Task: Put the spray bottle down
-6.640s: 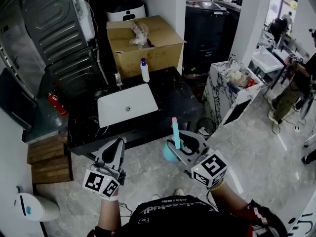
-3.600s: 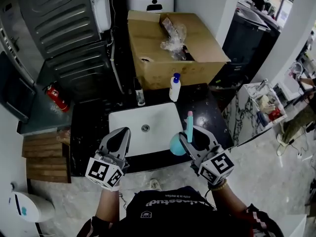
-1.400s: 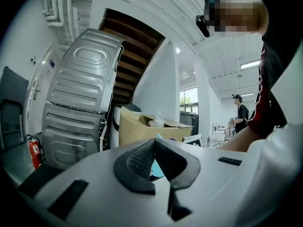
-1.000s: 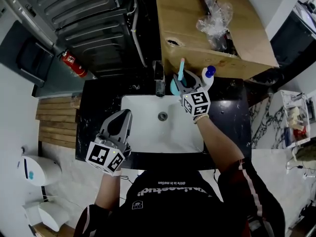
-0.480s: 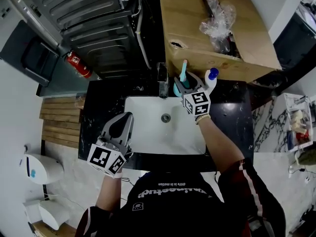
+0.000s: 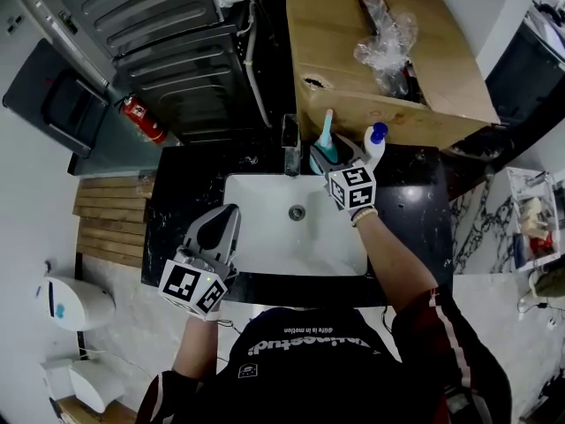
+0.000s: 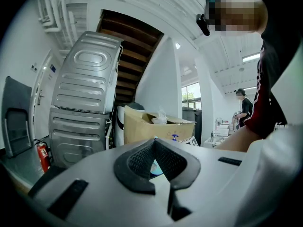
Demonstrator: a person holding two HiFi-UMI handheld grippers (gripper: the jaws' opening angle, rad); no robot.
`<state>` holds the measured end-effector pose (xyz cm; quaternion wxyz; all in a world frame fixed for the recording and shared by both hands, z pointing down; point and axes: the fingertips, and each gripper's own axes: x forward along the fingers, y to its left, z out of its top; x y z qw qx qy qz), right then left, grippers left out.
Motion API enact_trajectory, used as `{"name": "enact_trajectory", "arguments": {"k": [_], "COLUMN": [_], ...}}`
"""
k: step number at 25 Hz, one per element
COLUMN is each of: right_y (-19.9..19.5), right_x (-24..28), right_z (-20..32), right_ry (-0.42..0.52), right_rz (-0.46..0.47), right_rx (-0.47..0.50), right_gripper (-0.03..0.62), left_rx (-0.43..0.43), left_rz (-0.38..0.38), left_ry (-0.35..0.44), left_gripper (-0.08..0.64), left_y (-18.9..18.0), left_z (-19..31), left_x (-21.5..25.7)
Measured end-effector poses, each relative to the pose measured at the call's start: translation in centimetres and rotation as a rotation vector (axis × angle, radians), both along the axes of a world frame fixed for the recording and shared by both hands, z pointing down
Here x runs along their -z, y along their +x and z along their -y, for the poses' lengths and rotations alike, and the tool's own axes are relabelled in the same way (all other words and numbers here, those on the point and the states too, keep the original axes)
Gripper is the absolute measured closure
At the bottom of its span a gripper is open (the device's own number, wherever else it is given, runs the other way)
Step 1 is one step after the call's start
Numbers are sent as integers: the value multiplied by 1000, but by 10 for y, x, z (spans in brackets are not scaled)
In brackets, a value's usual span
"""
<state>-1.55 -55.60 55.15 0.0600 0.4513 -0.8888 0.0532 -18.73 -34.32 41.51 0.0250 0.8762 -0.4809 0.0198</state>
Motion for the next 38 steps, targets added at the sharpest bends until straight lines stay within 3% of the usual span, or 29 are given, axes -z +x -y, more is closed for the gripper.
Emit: {"name": "enact_trajectory", "arguments": {"k": [11, 21, 29, 35, 38], "right_y": [13, 39, 21, 21, 24], "right_x": [18, 36, 97, 142, 161], "right_z": [-26, -90, -170, -210, -232], "right_ry": [1, 5, 146, 190, 198], "right_rz": [6, 30, 8, 95, 93], "right_rx": [-49, -73, 49, 84, 77], "right_gripper": [328, 333, 462, 507, 521], "left_rx": [0, -39, -101, -106, -112], "left_rz": [-8, -35, -33, -55, -68], "left_ry": [9, 52, 106, 108, 109], "left_gripper": [545, 545, 545, 545, 545], "left_y": [8, 25, 48, 56, 61], "left_z": [-12, -19, -26, -28, -31], "left_x": [4, 16, 34, 37, 37]}}
